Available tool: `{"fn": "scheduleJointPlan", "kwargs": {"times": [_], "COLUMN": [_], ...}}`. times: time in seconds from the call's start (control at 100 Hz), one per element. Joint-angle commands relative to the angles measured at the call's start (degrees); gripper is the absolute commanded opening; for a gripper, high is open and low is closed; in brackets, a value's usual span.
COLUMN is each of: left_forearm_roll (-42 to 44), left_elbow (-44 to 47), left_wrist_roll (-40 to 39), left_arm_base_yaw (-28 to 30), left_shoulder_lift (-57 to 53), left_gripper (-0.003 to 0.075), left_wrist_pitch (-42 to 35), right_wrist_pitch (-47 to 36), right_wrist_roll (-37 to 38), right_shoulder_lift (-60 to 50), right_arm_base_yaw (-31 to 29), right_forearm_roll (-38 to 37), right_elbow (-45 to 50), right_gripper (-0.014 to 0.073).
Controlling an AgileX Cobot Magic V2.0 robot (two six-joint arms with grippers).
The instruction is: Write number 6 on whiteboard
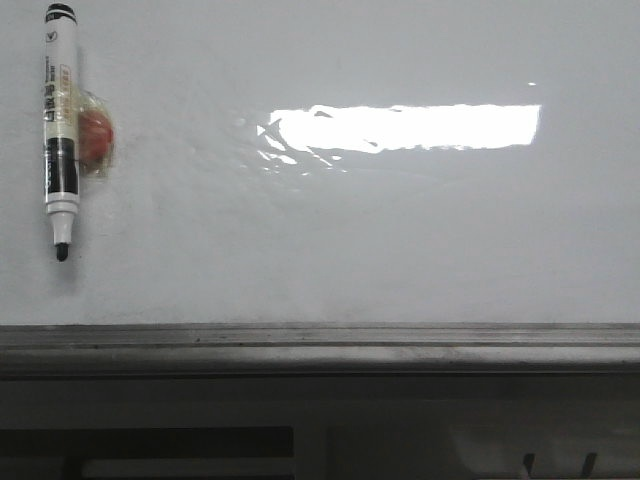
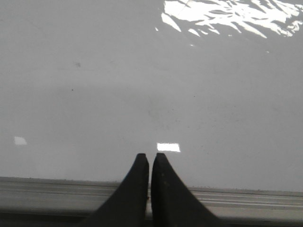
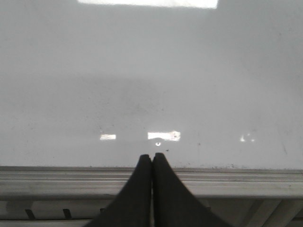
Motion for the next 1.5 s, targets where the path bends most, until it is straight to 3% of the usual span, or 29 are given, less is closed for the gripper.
{"fn": "scheduleJointPlan", "kwargs": {"times": [0.0,0.57,1.49], "left_forearm_roll": [-0.5,4.1,3.4], "left_elbow": [0.3,0.3,0.3], "left_wrist_roll": [-0.1,0.0,0.0], "left_arm_base_yaw": [-0.3,-0.3,-0.3], "left_shoulder_lift": [-1.5,-1.5,-1.5], "left_gripper": [-0.0021,-0.0021,-0.0021], "left_wrist_pitch": [-3.3,-4.2,-5.7], "right_wrist_pitch": [-0.2,-0.2,-0.2], "right_wrist_roll": [-0.3,-0.3,-0.3], "right_shoulder_lift": [-1.1,-1.1,-1.1], "right_arm_base_yaw": [-0.3,-0.3,-0.3], "right_forearm_roll": [-0.3,-0.3,-0.9], "right_elbow": [0.7,0.7,0.7], "right_gripper": [-0.0063,-0.0063,-0.0063]}}
